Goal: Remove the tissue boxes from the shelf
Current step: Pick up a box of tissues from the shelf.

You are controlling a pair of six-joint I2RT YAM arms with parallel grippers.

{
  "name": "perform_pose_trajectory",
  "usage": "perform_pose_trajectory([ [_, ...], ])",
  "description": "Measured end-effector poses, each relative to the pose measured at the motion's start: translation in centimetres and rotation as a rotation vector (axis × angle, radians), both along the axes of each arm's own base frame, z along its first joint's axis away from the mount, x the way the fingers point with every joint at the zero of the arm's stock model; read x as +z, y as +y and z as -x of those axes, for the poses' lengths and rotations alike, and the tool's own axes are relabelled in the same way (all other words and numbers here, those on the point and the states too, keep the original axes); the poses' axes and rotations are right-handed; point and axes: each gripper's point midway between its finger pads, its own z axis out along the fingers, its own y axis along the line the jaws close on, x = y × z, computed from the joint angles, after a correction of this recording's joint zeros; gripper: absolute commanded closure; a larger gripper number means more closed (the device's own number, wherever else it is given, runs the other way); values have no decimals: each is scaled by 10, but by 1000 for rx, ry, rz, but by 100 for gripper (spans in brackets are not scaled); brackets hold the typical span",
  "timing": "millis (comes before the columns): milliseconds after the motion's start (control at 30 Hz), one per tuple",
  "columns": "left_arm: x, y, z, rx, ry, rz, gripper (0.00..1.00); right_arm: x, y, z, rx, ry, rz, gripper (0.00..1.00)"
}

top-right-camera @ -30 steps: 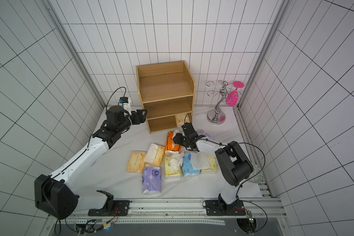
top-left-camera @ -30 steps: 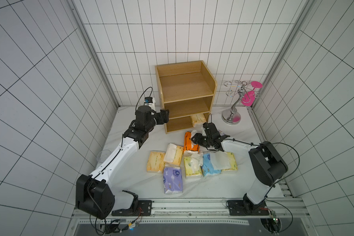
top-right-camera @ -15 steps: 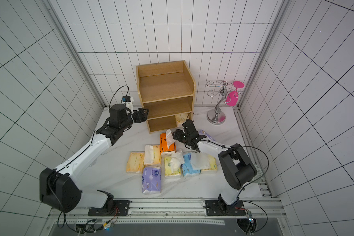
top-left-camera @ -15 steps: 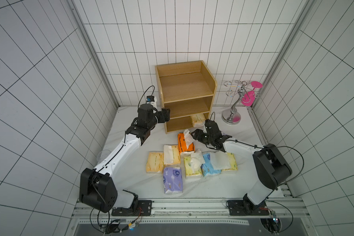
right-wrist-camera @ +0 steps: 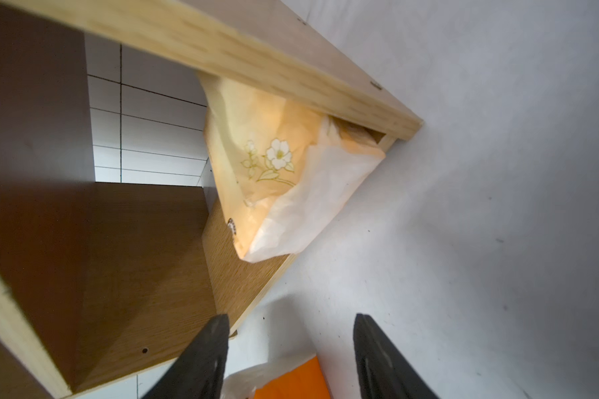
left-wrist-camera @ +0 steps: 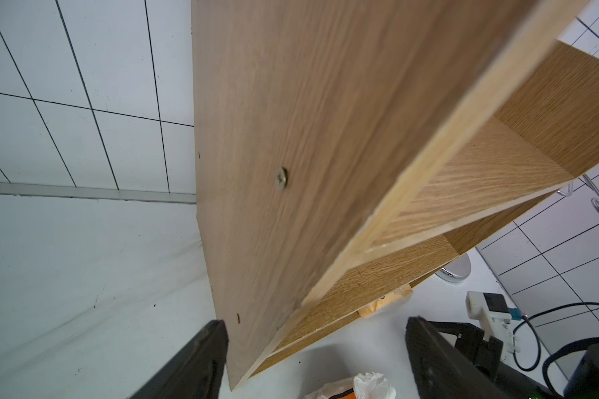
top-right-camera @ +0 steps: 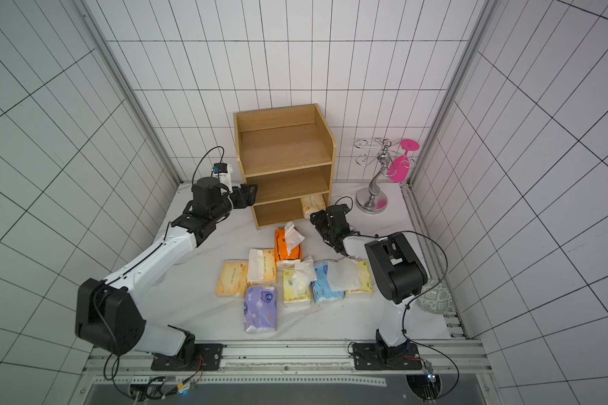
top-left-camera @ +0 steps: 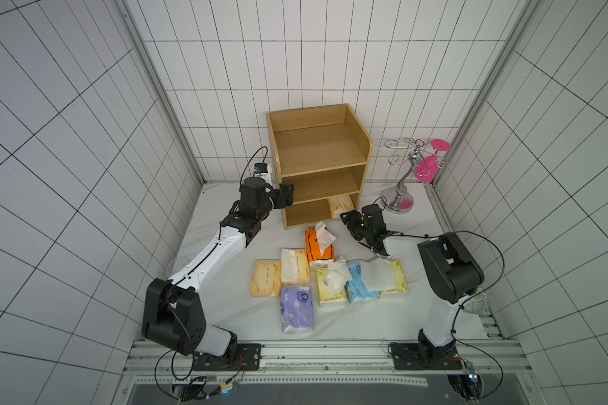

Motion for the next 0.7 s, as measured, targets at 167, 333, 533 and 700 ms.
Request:
perform_pose_trajectory([
  [167,4,1,-2,-2,-19,5,15,3,10,-26,-48,-24,-62,39],
  [333,-1,4,-2,2,-14,1,15,9,14,-43,-80,-47,-95,45],
  [533,-4,5,-2,-7,-9,6,15,-11,15,-47,-97,-15,-83,76],
  [700,-1,3,-2,-15,-18,14,15,-13,14,-46,-95,-7,-73,92],
])
